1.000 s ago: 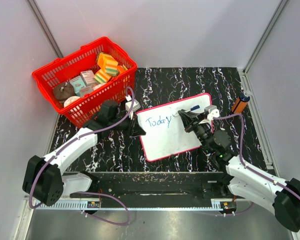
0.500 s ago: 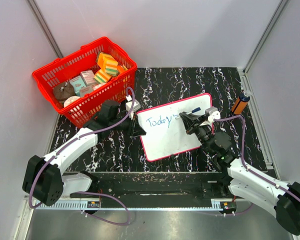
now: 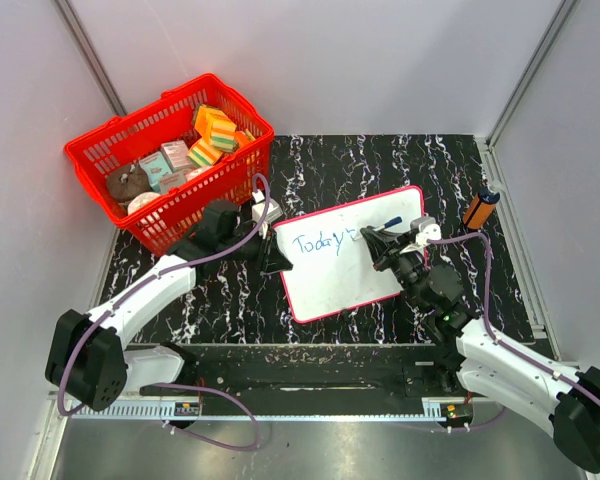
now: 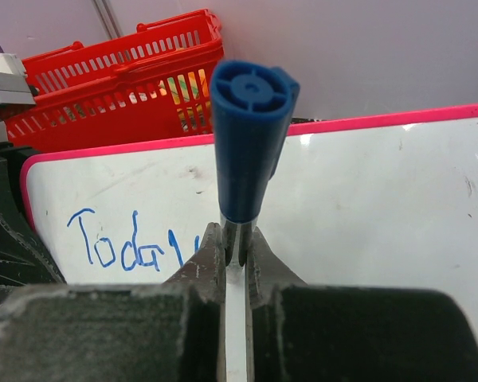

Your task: Write a sentence on the whiteboard

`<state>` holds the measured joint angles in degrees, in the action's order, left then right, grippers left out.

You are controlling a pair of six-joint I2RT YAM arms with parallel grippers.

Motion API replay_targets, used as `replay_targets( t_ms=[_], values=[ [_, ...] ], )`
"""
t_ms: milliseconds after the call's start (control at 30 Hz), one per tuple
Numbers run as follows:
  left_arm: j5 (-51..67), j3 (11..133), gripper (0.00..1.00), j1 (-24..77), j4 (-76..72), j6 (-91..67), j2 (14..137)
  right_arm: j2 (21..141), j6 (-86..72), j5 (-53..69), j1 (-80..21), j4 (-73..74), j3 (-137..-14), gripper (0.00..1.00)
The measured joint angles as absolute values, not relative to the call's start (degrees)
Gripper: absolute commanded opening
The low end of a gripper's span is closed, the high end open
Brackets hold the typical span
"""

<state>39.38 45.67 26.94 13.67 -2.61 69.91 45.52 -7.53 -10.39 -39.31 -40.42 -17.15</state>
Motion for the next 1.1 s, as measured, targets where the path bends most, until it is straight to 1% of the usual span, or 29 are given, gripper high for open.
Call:
replay_targets(
  t_ms=[700,1100],
  values=[
    [38.98,45.74,0.0,27.35,13.65,-2.87,69.97,47.35,-8.91,-7.7,-39.31,-42.19,-17.1,0.0],
    [38.5,45.74,0.0,27.7,13.58,-2.42,69.97,38.72,-8.95,-7.38,-39.31,-39.11,-17.5,0.0]
  ],
)
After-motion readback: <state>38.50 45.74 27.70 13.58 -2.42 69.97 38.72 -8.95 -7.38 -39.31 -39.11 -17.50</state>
